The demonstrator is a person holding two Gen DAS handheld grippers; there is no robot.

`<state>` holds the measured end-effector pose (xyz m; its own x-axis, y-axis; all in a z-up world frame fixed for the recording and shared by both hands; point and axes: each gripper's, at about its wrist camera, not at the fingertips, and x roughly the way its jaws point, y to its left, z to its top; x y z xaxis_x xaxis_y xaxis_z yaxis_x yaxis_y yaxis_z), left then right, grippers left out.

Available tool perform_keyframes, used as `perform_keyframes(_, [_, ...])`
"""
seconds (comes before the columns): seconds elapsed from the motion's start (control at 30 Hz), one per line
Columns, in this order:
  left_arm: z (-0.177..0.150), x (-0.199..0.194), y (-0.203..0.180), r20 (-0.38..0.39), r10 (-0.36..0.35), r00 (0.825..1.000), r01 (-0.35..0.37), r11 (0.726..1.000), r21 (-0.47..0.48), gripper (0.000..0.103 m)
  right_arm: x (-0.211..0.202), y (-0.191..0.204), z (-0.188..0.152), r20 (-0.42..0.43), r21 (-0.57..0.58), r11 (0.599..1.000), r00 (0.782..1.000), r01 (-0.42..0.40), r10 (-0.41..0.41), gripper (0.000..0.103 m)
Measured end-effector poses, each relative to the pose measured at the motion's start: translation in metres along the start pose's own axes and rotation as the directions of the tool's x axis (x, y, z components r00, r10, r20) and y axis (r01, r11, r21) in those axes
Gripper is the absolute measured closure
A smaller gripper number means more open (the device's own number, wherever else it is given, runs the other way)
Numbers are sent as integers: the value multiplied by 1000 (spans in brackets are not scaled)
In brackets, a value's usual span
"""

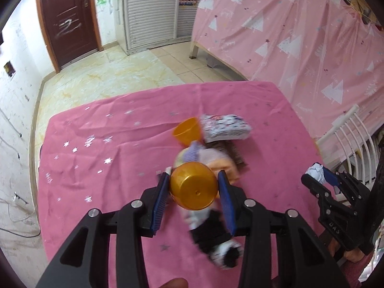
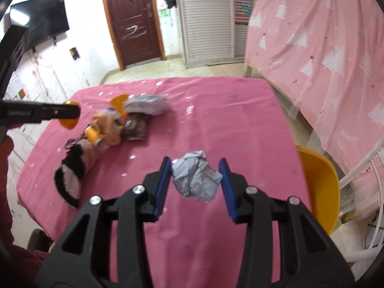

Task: Collect trash
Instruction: 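Carry both items to the yellow bin and open the right tool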

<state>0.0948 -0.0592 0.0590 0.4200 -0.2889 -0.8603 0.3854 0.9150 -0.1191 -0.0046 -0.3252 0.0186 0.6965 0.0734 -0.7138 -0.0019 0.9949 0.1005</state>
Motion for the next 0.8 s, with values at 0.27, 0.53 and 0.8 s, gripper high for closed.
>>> perform_keyframes(0.27, [18,11,-64,-13,-56,998,57,996,71,68,-11,-64,-8,39,128,990,998,51,-57,64])
perform_keyframes(0.53, [40,33,-138,-48,-97,994,103,984,147,68,-10,-127,-17,27,212,970,991,119,-128,64])
perform_keyframes(0.8, [56,59,-223,-91,-150,985,167,959,231,68,8,-177,-33,-15,287,947,989,143,-144,64])
